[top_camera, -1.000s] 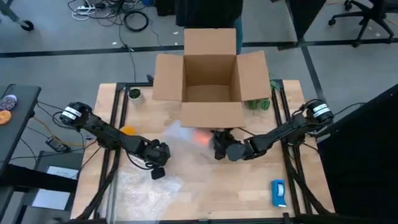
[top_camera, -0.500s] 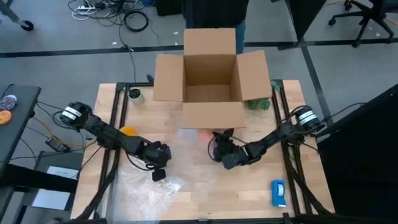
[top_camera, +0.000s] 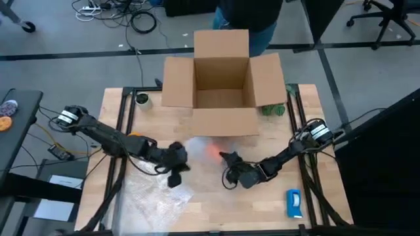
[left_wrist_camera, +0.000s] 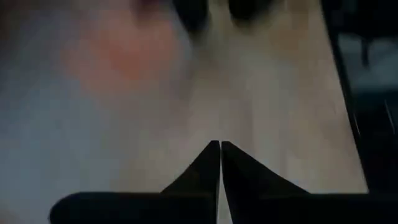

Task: Wrap mug
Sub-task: Wrap the orange mug with the bubble wrap

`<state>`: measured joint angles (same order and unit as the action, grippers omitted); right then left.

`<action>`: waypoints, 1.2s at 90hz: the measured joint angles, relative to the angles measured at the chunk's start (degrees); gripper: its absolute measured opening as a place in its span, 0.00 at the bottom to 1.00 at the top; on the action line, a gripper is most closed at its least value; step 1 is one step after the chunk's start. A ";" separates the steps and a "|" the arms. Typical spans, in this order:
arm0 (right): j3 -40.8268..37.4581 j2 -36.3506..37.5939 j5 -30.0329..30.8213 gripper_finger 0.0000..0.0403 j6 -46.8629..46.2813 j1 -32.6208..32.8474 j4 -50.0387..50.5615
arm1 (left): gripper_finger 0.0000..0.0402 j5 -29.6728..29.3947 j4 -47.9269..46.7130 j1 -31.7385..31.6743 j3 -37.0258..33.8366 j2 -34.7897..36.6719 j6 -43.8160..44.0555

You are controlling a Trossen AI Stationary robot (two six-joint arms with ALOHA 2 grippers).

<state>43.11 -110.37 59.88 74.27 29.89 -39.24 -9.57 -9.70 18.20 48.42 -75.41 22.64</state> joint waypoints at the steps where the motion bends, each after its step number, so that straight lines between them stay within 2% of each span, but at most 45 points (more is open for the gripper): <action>1: 0.00 0.00 -0.49 0.02 0.76 0.13 -0.15 | 0.00 -0.34 1.11 -0.39 0.02 -0.09 -0.52; 8: 0.02 -0.01 -3.94 0.03 5.43 1.00 -0.48 | 0.00 -1.78 8.35 -3.22 0.08 -1.29 -2.98; 17: -0.02 -0.05 -7.80 0.05 8.98 1.96 -1.39 | 0.00 -1.87 13.18 -6.27 0.09 -4.17 -4.97; 31: -0.04 -0.09 -12.88 0.09 10.79 3.14 -1.45 | 0.00 1.93 18.70 -8.20 0.07 -11.11 -5.93; 45: -0.04 -0.09 -17.55 0.18 9.56 3.30 -1.50 | 0.00 5.17 22.69 -7.96 0.04 -17.91 -5.66; 67: 0.15 -0.40 -17.63 0.34 8.62 3.96 -7.00 | 0.00 4.53 24.13 -5.49 0.44 -22.79 -4.28; 84: 1.41 -0.04 -15.33 0.42 4.22 4.47 -7.94 | 0.00 5.00 22.62 -4.55 0.35 -22.00 -4.16; 108: 1.52 0.12 -12.57 0.50 4.46 6.12 -7.07 | 0.00 5.67 21.21 -4.47 0.20 -21.50 -3.98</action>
<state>44.63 -110.24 47.30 78.73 36.02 -46.31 -3.90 11.51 13.73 48.62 -96.90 18.65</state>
